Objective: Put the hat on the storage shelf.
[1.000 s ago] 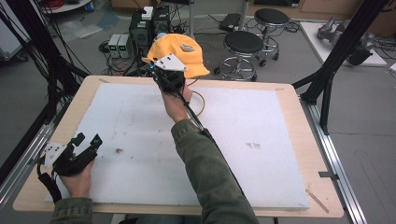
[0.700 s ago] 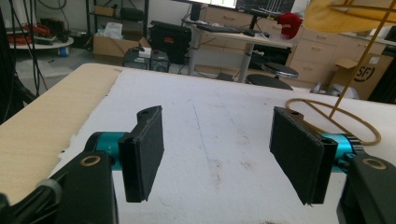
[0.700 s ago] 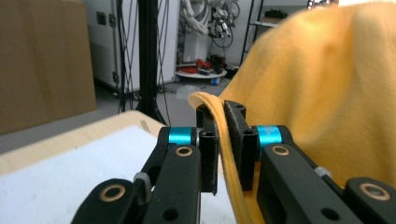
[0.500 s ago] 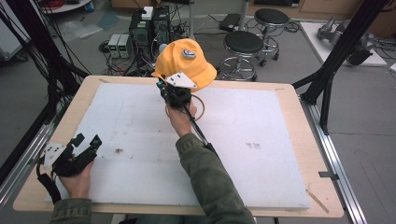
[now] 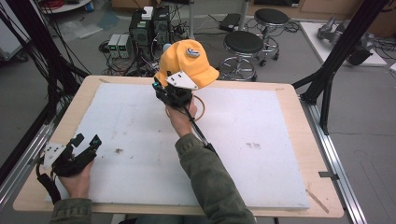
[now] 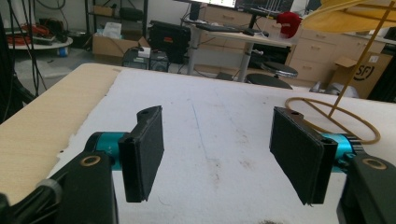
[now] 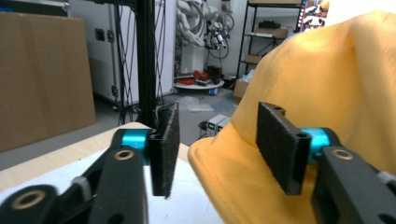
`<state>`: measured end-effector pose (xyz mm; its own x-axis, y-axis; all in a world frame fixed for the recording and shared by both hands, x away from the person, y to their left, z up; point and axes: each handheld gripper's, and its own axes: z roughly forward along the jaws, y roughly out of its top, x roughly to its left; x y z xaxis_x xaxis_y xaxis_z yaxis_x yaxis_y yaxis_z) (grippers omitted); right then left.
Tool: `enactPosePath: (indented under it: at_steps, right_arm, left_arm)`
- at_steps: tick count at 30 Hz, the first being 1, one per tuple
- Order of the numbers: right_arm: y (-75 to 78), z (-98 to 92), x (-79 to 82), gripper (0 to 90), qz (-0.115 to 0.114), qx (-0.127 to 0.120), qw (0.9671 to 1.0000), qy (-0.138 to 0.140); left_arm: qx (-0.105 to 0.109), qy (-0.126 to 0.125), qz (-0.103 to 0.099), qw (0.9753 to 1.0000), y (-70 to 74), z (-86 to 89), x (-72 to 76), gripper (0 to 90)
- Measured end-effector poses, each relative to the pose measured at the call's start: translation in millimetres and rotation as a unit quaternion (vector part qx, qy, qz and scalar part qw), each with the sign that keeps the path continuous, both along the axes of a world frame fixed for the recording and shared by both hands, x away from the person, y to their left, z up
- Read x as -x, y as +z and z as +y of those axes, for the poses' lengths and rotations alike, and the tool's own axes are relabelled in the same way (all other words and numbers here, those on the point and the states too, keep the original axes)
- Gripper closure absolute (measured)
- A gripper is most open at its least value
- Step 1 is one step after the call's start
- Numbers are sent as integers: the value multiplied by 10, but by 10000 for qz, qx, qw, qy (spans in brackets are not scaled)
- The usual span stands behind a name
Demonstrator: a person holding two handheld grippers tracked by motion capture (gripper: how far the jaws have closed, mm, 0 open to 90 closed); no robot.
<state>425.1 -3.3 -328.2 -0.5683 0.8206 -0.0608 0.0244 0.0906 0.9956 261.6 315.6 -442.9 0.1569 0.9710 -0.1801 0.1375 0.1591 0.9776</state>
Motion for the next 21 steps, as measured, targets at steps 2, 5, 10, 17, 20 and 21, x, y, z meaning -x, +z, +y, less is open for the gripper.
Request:
enactPosePath:
  at_steps: [2,5,10,17,20,21]
  right_arm:
    - [40,-29,17,467,-24,-96,10000,3]
    - [111,-97,39,465,-52,-280,9996,32]
    - [221,-189,87,460,-134,-432,9990,69]
    - [354,-404,121,397,-189,-661,9976,-73]
    - [406,-530,139,368,-225,-756,9968,-127]
    - [427,-581,148,363,-241,-780,9965,-165]
  left_arm:
    - [-12,-7,-1,10000,1,-2,0,353]
    - [-12,-10,-2,10000,1,-5,0,353]
    - [-28,-17,17,10000,2,-6,2,353]
    - [-29,-33,2,10000,0,-14,-1,353]
    - [-55,-55,28,10000,0,-18,-1,353]
    - [-56,-56,31,10000,0,-18,-1,353]
